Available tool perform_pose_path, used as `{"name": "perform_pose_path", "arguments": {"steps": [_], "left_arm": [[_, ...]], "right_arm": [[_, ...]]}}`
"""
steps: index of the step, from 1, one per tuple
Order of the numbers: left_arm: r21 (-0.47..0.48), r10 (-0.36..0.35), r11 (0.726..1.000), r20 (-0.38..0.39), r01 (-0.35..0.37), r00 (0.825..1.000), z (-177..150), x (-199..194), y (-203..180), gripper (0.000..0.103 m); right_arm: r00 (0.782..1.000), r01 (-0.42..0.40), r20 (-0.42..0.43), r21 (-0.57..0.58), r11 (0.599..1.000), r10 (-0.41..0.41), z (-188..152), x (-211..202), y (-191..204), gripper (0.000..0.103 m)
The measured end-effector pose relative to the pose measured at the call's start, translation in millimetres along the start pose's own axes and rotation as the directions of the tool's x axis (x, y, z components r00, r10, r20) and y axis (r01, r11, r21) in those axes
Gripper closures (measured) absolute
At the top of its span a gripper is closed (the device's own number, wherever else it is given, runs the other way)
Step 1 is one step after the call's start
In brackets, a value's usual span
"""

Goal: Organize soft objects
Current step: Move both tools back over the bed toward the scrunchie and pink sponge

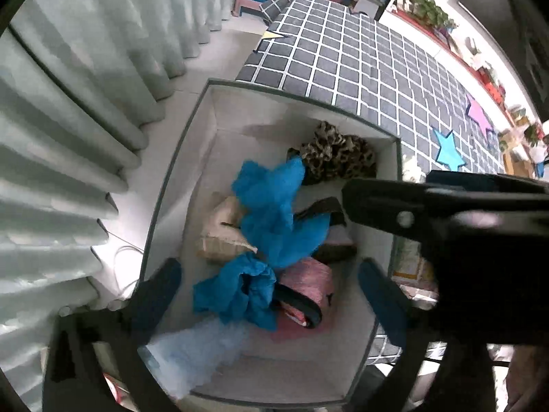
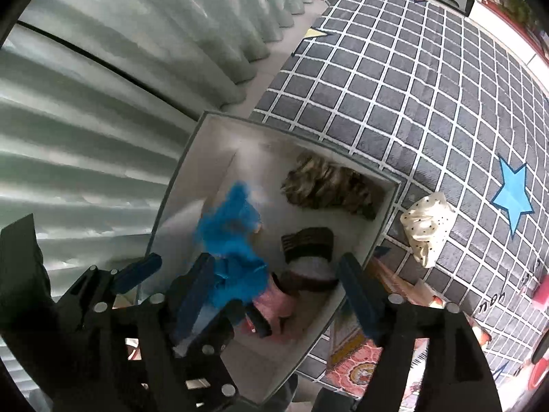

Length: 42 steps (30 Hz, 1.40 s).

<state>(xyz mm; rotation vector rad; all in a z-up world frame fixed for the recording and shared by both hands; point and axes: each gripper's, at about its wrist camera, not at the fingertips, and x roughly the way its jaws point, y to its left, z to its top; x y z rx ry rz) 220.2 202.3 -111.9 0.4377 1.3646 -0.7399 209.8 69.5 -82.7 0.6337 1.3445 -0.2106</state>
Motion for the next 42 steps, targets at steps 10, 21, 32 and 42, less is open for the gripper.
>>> {"name": "perform_pose_path", "arguments": {"steps": [10,21,32,42], "left_arm": [[0.020,-0.022,1.000,0.046,0.021,0.999,19.3,-25.0,-24.3,0.000],[0.189,-0.081,0.979,-0.016,0.083,0.997,58.1,-40.4,-112.7,0.000],[0.288,-0.006,0.957,-0.146,0.048,0.989,84.2,7.0,-220.9,0.000],[0.240,0.160,0.967,-0.307,-0.087,0.938,104.1,111.1,-258.0,0.000]], "right_arm": [[0.995,-0.035,0.098,0.092,0.995,0.026,-4.1,-51.9,-46.9,0.012],[0.989,-0.067,0.148,0.360,0.930,0.014,-38.4,-79.5,-176.3,0.012],[0.994,-0.081,0.112,0.596,0.799,0.017,-113.6,-70.8,-310.2,0.012],[0.998,-0.050,0.071,0.703,0.709,0.000,-154.8,-63.8,-400.1,0.012]]}}
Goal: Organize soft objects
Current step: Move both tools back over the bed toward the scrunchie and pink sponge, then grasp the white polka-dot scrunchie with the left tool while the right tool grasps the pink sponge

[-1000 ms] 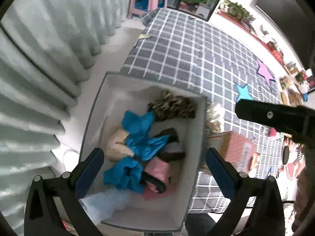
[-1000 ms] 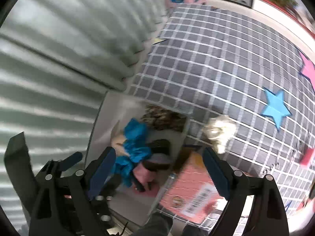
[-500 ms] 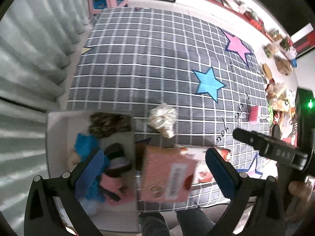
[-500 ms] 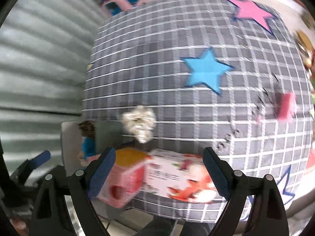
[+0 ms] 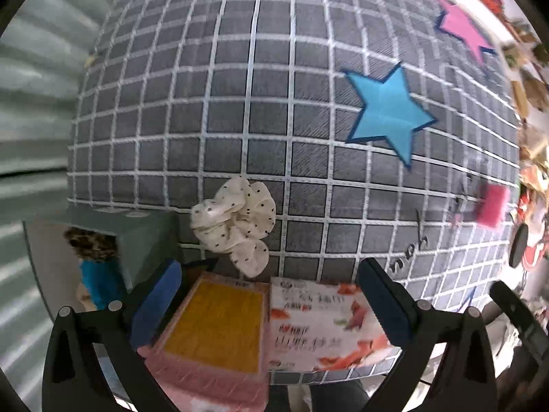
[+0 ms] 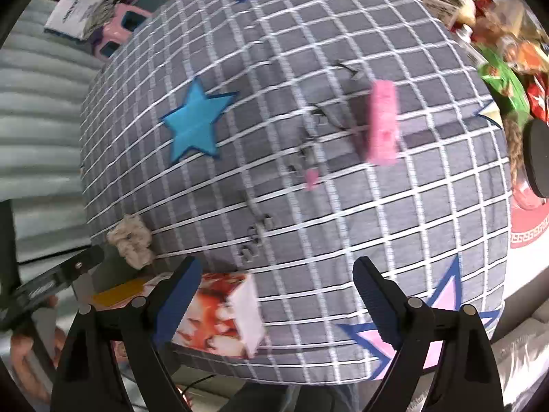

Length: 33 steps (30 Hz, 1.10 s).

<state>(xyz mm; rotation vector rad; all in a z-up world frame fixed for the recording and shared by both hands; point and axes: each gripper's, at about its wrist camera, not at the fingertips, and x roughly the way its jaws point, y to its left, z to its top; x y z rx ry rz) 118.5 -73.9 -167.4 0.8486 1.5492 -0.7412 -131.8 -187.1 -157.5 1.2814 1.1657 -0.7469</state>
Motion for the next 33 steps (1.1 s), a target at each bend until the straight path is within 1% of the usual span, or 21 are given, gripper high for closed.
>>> {"name": "perform_pose_path", "arguments": {"steps": [4,8,11,14,16,19,22,24,27,31,33], "left_arm": [[-0.032,0.058,0.998,-0.067,-0.060,0.996,15.3,28.3,-3.8,0.000],[-0.075,0.063,0.994,-0.136,-0.073,0.989,26.5,50.4,-4.4,0.000],[-0.099,0.070,0.991,-0.165,-0.087,0.984,34.1,63.1,-6.7,0.000],[-0.141,0.057,0.986,-0.195,-0.086,0.979,39.6,76.0,-5.6,0.000],[-0.155,0.061,0.983,-0.204,-0.094,0.977,41.8,82.7,-6.2,0.000],[-0.157,0.083,0.981,-0.213,-0.117,0.974,48.6,95.4,-10.2,0.000],[-0.162,0.088,0.979,-0.225,-0.126,0.970,48.5,109.7,-9.2,0.000],[-0.160,0.091,0.979,-0.228,-0.130,0.969,48.2,117.2,-15.5,0.000],[-0.145,0.103,0.980,-0.228,-0.138,0.968,50.0,124.9,-30.0,0.000],[-0.131,0.115,0.981,-0.215,-0.145,0.970,52.1,131.0,-47.8,0.000],[-0.132,0.108,0.982,-0.208,-0.137,0.972,54.0,134.1,-54.5,0.000]], "right_arm": [[1.000,0.007,-0.017,0.025,1.000,-0.006,9.4,5.1,-24.2,0.012],[0.999,0.016,-0.034,0.044,0.999,-0.015,18.8,10.2,-43.3,0.012],[0.999,0.026,-0.039,0.065,0.998,-0.023,25.1,12.2,-56.5,0.012],[0.998,0.050,-0.038,0.085,0.995,-0.047,34.7,15.7,-67.8,0.012],[0.997,0.067,-0.038,0.095,0.993,-0.064,43.3,20.1,-72.8,0.012],[0.997,0.070,-0.043,0.095,0.993,-0.066,56.3,29.0,-73.7,0.012],[0.996,0.088,-0.040,0.076,0.993,-0.085,70.2,37.9,-71.9,0.012],[0.994,0.105,-0.038,0.077,0.991,-0.102,77.9,42.0,-75.1,0.012],[0.991,0.131,-0.042,0.101,0.986,-0.127,85.2,44.0,-90.4,0.012],[0.983,0.183,-0.040,0.142,0.973,-0.179,86.6,37.5,-123.5,0.012],[0.984,0.177,-0.027,0.159,0.971,-0.174,85.4,31.5,-135.5,0.012]]}}
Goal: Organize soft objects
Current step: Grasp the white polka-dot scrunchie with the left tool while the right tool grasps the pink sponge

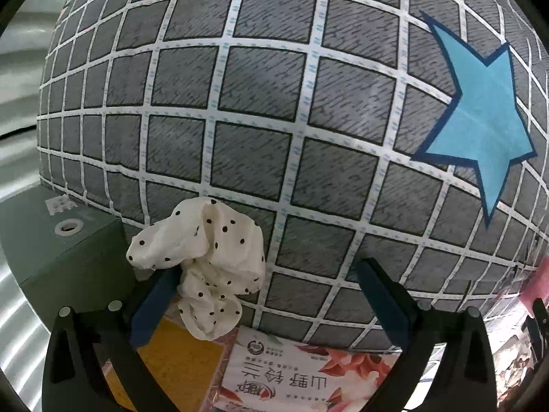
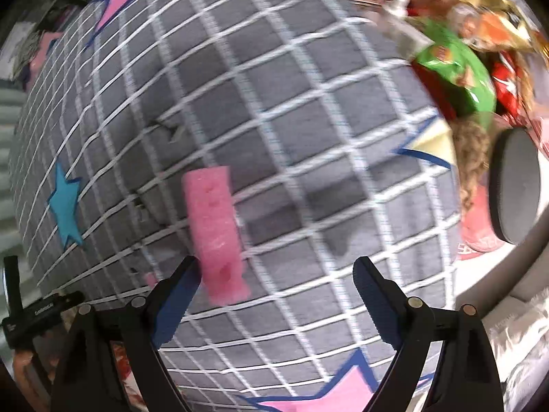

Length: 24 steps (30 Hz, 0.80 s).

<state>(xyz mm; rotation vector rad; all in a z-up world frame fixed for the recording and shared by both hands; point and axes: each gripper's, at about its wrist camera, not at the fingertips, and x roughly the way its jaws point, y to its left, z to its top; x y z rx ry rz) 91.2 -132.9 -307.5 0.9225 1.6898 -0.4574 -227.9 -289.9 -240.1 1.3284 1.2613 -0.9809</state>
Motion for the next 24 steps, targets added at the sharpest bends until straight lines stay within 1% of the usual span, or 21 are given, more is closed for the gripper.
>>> {"name": "perform_pose_path", "arguments": {"steps": [2,4,6,7,9,10,12,14,15,16,19,20,21,22,23,24], "left_arm": [[0.002,-0.006,1.000,0.001,0.006,1.000,1.3,2.5,-5.0,0.000],[0.005,-0.012,1.000,-0.001,0.012,1.000,3.2,2.3,-7.7,0.000],[0.007,-0.018,1.000,-0.004,0.018,1.000,5.0,5.8,2.0,0.000],[0.010,-0.018,1.000,-0.004,0.018,1.000,5.3,0.7,15.0,0.000],[0.013,-0.020,1.000,-0.002,0.020,1.000,6.4,1.9,22.7,0.000],[0.015,-0.024,1.000,-0.002,0.024,1.000,7.0,3.2,23.2,0.000],[0.019,-0.037,0.999,-0.005,0.037,0.999,7.6,1.3,37.7,0.000],[0.018,-0.067,0.998,-0.010,0.068,0.998,10.1,8.9,49.5,0.000],[0.016,-0.081,0.997,-0.013,0.081,0.997,10.9,11.6,54.1,0.000],[0.011,-0.092,0.996,-0.017,0.092,0.996,11.0,13.9,57.7,0.000],[0.006,-0.098,0.995,-0.020,0.098,0.995,13.4,19.4,66.6,0.000],[0.011,-0.094,0.996,-0.020,0.094,0.995,13.5,20.3,68.3,0.000],[0.013,-0.090,0.996,-0.020,0.091,0.996,13.5,21.0,70.7,0.000],[0.013,-0.085,0.996,-0.017,0.086,0.996,13.3,20.0,71.5,0.002],[0.012,-0.082,0.997,-0.013,0.083,0.997,12.6,18.5,72.0,0.007],[0.012,-0.084,0.996,-0.011,0.084,0.996,11.0,16.4,73.6,0.010]], "right_arm": [[1.000,0.002,0.019,-0.025,1.000,-0.002,0.6,-5.3,-3.9,0.012],[0.999,-0.005,0.031,-0.069,0.998,0.008,2.2,-8.5,1.6,0.012],[0.999,-0.020,0.026,-0.088,0.996,0.022,4.2,-4.9,11.8,0.012],[0.999,-0.024,0.021,-0.087,0.996,0.026,4.9,-1.9,17.2,0.012],[1.000,-0.027,0.010,-0.091,0.995,0.028,8.8,7.2,26.6,0.012],[1.000,-0.020,0.010,-0.094,0.995,0.021,9.9,10.9,31.0,0.012],[1.000,-0.005,0.012,-0.099,0.995,0.006,12.5,19.4,36.9,0.012],[1.000,-0.005,0.015,-0.097,0.995,0.007,19.5,24.1,41.7,0.012],[1.000,-0.002,0.020,-0.098,0.995,0.004,21.5,26.2,42.8,0.011],[1.000,0.001,0.026,-0.107,0.994,0.001,23.7,27.3,45.4,0.007],[0.999,0.040,0.040,-0.149,0.988,-0.034,26.8,30.6,56.3,0.007],[0.998,0.057,0.042,-0.167,0.984,-0.051,26.4,31.1,62.6,0.008],[0.996,0.079,0.046,-0.183,0.980,-0.071,24.8,32.1,67.3,0.011],[0.994,0.103,0.058,-0.200,0.974,-0.094,22.4,31.5,70.3,0.018],[0.992,0.116,0.068,-0.211,0.971,-0.103,19.8,30.5,72.7,0.028],[0.990,0.128,0.079,-0.221,0.967,-0.113,18.0,28.2,73.8,0.034]]}}
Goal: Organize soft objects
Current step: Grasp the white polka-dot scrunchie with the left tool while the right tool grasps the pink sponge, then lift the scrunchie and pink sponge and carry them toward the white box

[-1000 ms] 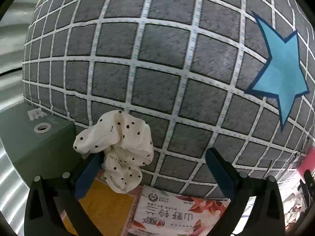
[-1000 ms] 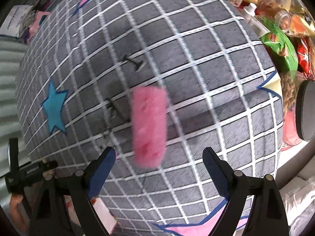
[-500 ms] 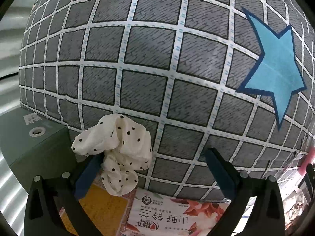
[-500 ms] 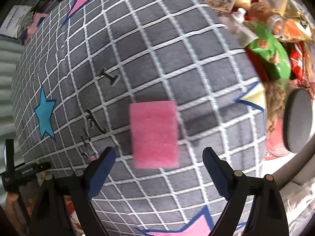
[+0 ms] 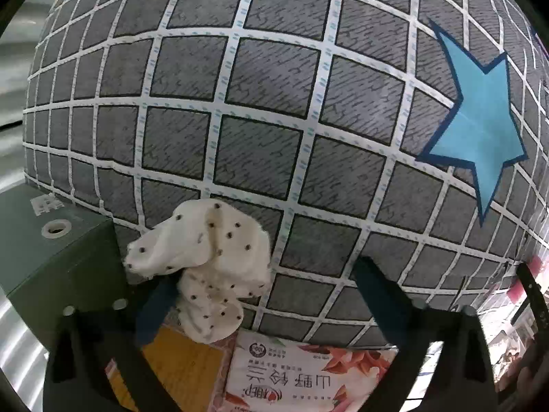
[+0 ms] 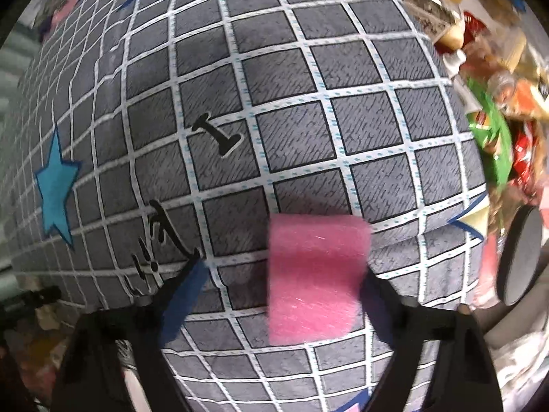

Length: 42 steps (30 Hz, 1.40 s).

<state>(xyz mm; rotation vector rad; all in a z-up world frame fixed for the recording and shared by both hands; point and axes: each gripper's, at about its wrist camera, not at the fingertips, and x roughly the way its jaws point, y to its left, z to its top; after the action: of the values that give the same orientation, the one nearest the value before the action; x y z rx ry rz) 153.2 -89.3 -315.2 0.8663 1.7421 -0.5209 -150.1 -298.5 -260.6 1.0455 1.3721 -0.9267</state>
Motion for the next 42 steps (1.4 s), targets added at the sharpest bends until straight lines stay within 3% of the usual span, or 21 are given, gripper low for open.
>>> {"name": "perform_pose_path", "arguments": {"steps": [1,2,3,4,5,7,11,18,20,24,28,30,32,33,38,42], "left_arm": [[0.002,-0.001,1.000,0.003,0.001,1.000,-3.1,-3.9,-0.9,0.019],[0.013,0.000,1.000,0.009,0.000,1.000,-4.0,-8.3,0.7,0.031],[0.028,0.002,1.000,0.019,-0.003,1.000,-4.4,-12.0,2.3,0.039],[0.042,0.007,0.999,0.031,-0.008,1.000,-4.6,-15.3,4.0,0.058],[0.047,0.003,0.999,0.038,-0.005,0.999,-4.9,-17.9,6.8,0.070],[0.050,-0.034,0.998,0.054,0.031,0.998,-5.4,-23.5,12.6,0.080],[0.121,-0.070,0.991,0.120,0.056,0.990,-13.3,-40.5,13.5,0.086],[0.219,-0.125,0.972,0.172,0.085,0.977,-35.6,-65.6,6.4,0.089],[0.242,-0.139,0.966,0.185,0.092,0.973,-43.4,-72.9,5.3,0.096],[0.277,-0.152,0.957,0.216,0.089,0.965,-61.8,-85.8,-0.2,0.096],[0.243,-0.095,0.970,0.264,0.029,0.960,-65.0,-91.2,-10.4,0.094],[0.189,-0.089,0.981,0.276,0.037,0.957,-61.9,-82.6,-3.1,0.078],[0.167,-0.106,0.984,0.277,0.061,0.955,-59.1,-76.3,5.6,0.033],[0.167,-0.111,0.984,0.283,0.065,0.953,-56.4,-75.5,7.8,0.029],[0.166,-0.079,0.986,0.271,0.035,0.959,-42.8,-58.5,5.2,0.025],[0.136,-0.064,0.990,0.217,0.035,0.974,-34.0,-34.1,5.5,0.025]], "right_arm": [[1.000,0.008,0.005,-0.005,1.000,-0.008,-4.6,-0.2,9.0,0.051],[1.000,0.005,0.007,-0.009,1.000,-0.004,-9.1,-2.9,6.0,0.056],[1.000,-0.024,-0.004,0.001,1.000,0.024,-12.9,-4.3,4.5,0.056],[0.999,-0.031,-0.009,0.009,0.999,0.031,-14.7,-4.7,4.9,0.056],[0.999,-0.037,-0.006,0.018,0.999,0.037,-16.5,-5.9,3.2,0.056],[0.999,-0.049,-0.002,0.027,0.998,0.049,-23.4,-11.5,-13.7,0.056],[0.996,-0.092,0.006,0.039,0.995,0.092,-39.0,-27.2,-26.0,0.056],[0.989,-0.146,0.028,0.046,0.988,0.145,-66.0,-58.1,-18.9,0.056],[0.987,-0.158,0.033,0.035,0.987,0.157,-79.4,-78.6,-19.8,0.056],[0.985,-0.169,0.039,0.013,0.986,0.168,-90.4,-92.6,-11.8,0.056],[0.985,-0.169,0.029,-0.004,0.986,0.169,-98.7,-93.6,-8.1,0.056],[0.985,-0.170,0.023,-0.007,0.985,0.170,-99.4,-88.1,-1.3,0.056],[0.985,-0.172,0.015,-0.016,0.985,0.172,-105.4,-89.2,1.3,0.056],[0.985,-0.174,0.010,-0.020,0.985,0.174,-106.1,-86.7,0.6,0.056],[0.984,-0.180,-0.009,-0.024,0.983,0.179,-109.8,-81.8,-0.2,0.056],[0.983,-0.184,-0.015,-0.020,0.983,0.184,-109.9,-80.9,7.1,0.056]]}}
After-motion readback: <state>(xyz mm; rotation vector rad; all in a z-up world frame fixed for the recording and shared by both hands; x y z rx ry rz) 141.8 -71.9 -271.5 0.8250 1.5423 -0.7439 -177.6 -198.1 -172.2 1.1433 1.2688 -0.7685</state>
